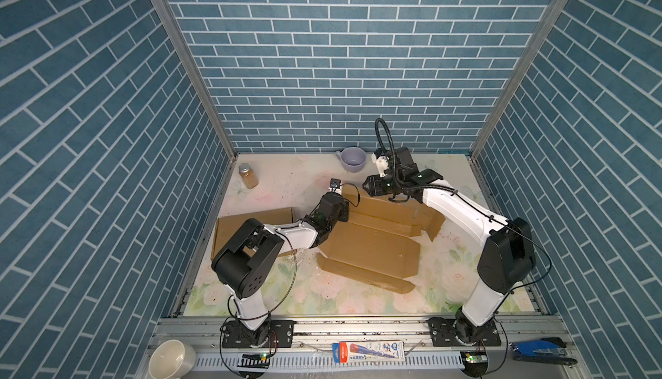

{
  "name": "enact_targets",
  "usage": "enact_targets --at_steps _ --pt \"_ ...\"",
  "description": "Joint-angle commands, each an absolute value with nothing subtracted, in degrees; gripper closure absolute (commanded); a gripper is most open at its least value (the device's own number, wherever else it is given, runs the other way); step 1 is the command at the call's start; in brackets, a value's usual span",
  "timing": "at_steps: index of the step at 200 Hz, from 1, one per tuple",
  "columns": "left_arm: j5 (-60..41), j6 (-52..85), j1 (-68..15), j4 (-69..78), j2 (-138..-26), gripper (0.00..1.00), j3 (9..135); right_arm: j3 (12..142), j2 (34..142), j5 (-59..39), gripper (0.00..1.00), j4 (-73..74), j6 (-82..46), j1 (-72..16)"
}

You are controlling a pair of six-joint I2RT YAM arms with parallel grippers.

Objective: Fold the paper box

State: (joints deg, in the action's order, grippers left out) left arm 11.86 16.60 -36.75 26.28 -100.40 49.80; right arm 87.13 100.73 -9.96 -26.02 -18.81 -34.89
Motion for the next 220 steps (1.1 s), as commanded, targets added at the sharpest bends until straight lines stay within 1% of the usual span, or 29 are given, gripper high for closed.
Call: enact_targets --at_steps 1,25,49,71,100,120,144,161,193,220 --pt "12.14 15.92 -37.22 26.17 -100.22 0.97 48.3 91.07 102.54 -11.62 0.39 -28.84 -19.93 -35.63" --pt "12.18 15.63 -37.27 26.92 -100.58 0.96 47.75 92.76 106.42 -9.46 0.39 -33.22 -17.62 -36.24" --pt "11.92 15.56 -37.27 26.96 -101.16 0.94 47.73 92.87 109.62 -6.09 0.42 -37.3 -14.67 -36.56" --pt "11.5 15.56 -37.26 27.03 -101.56 0.93 47.72 92.42 109.11 -5.36 0.43 -37.18 -13.8 -36.66" --pt "11.61 15.41 -37.27 26.83 -101.51 0.96 47.81 94.39 107.26 -5.36 0.43 -38.0 -13.13 -36.69" --pt "13.58 15.34 -37.29 25.79 -100.92 1.0 47.76 94.96 103.45 -5.36 0.41 -39.33 -13.59 -35.68" --pt "16.08 15.19 -37.34 26.55 -100.12 1.0 46.21 89.33 94.57 -2.7 0.37 -38.42 -18.42 -31.77" --pt "18.8 15.51 -38.04 26.66 -99.52 1.0 45.73 86.23 89.56 0.31 0.36 -42.52 -23.07 -28.74" --pt "21.86 16.57 -39.49 27.17 -98.14 1.0 44.86 85.05 87.26 1.36 0.35 -55.6 -31.39 -24.59" --pt "22.45 16.36 -40.15 27.09 -97.8 1.0 44.6 82.89 85.38 -3.21 0.3 -54.5 -32.87 -22.38"
